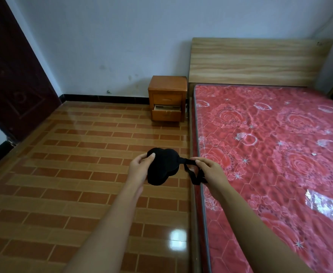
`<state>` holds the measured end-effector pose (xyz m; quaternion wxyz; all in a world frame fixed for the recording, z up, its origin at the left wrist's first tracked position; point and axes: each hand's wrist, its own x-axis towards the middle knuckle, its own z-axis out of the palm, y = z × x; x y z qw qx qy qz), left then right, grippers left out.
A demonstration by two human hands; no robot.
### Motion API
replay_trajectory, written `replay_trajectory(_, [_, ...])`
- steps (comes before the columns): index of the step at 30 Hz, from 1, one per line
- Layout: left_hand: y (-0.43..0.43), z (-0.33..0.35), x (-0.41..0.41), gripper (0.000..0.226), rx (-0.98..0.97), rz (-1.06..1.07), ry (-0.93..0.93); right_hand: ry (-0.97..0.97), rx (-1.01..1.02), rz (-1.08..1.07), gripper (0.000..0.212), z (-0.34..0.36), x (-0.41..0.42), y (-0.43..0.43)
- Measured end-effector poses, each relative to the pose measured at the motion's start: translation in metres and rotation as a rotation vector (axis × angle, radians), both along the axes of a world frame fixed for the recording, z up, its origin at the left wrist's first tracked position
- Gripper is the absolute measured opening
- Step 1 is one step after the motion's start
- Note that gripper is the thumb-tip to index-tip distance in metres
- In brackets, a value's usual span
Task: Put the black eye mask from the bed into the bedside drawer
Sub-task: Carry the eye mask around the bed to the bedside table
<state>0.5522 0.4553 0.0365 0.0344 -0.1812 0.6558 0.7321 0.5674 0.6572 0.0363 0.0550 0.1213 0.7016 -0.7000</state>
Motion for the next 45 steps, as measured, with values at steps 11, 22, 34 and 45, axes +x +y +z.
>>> replay_trajectory(11, [-0.031, -0.016, -0.135, 0.032, -0.105, 0.034, -0.044, 0.002, 0.032, 0.081, 0.014, -0.015, -0.137, -0.017])
replay_trajectory(22, [-0.010, 0.012, -0.335, 0.028, -0.043, 0.048, -0.035, 0.010, -0.007, 0.023, 0.013, 0.006, -0.336, 0.004])
replay_trajectory(34, [-0.015, -0.006, -0.513, 0.031, 0.011, 0.072, -0.097, 0.002, 0.071, 0.071, 0.012, -0.004, -0.520, 0.001])
replay_trajectory(45, [-0.029, -0.006, -0.748, 0.017, -0.013, -0.035, -0.111, -0.017, 0.110, -0.008, 0.016, -0.016, -0.730, -0.011])
